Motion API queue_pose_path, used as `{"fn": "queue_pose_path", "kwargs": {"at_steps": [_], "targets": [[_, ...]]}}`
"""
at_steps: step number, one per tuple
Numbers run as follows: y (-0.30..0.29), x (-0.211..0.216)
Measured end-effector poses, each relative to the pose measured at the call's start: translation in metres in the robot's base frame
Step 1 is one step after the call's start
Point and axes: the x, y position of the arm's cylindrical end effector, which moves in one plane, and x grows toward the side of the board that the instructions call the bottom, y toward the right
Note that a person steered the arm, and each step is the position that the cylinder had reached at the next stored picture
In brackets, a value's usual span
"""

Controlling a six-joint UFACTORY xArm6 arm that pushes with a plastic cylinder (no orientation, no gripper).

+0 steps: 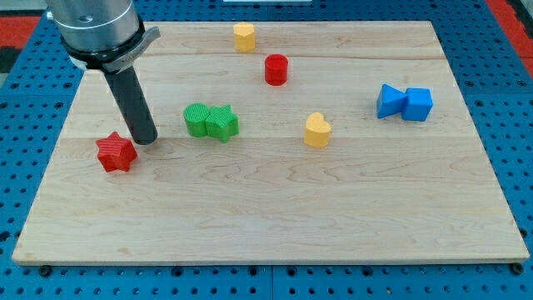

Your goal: Push the red star upwards

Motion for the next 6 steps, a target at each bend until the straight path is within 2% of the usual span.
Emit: {"fn": "queue_pose_path", "kwargs": {"at_steps": [1, 2, 3, 4, 6], "targets": [[0.0, 0.0], [0.023, 0.001], [0.049, 0.029], [0.01, 0.068], [-0.07, 0.014]]}}
